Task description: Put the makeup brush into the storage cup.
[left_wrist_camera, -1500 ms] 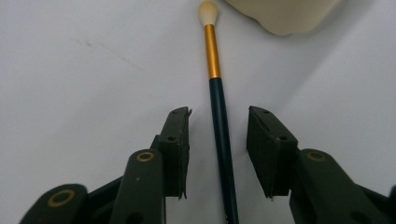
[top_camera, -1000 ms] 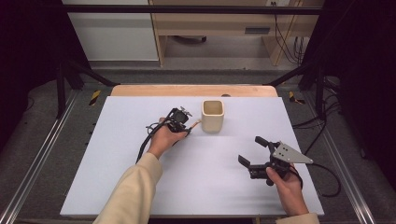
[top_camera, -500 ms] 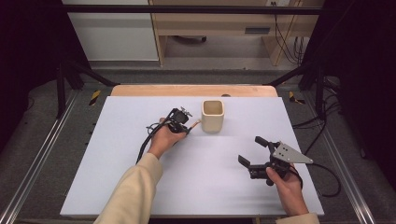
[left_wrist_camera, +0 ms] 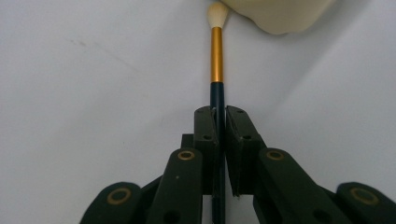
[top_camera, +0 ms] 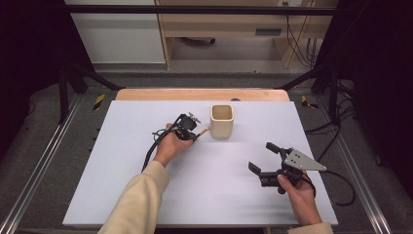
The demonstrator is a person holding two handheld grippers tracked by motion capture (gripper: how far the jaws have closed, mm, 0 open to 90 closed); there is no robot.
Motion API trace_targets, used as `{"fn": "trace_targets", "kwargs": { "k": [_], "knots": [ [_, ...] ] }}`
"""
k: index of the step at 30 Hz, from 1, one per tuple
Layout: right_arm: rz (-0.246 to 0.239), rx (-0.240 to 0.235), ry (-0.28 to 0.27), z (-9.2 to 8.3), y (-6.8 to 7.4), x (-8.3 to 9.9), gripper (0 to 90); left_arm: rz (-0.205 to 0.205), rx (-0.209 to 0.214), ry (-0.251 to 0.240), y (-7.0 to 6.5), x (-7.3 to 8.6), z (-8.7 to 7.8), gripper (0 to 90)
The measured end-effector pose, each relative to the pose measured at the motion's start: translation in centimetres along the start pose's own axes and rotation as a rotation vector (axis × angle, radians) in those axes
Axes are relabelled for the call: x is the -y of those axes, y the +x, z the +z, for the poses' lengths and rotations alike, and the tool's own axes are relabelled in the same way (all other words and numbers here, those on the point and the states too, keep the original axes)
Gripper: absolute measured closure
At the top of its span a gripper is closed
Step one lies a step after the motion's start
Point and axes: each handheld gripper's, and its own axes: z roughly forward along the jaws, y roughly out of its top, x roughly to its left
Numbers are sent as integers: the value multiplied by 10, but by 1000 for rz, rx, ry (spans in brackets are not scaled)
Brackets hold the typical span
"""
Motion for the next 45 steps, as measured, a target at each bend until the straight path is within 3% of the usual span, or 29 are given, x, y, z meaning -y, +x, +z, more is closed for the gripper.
{"fn": "trace_targets", "kwargs": {
  "k": [7,17,31,35,40,45],
  "knots": [
    [1,0,4,0,1,0,38,20,11,-11,1,1,-7,830],
    [1,-2,7,1,2,0,38,3,9,-53,3,10,-21,829],
    [-26,-24,73,16,18,5,38,-20,21,-215,-1,39,-73,830],
    [-31,-42,86,23,26,6,35,-27,20,-286,-5,50,-89,830],
    [-36,-63,118,38,34,8,40,-31,31,-377,-15,71,-103,830],
    [-33,-84,122,55,45,6,46,-34,22,-435,-22,92,-109,830]
  ]
}}
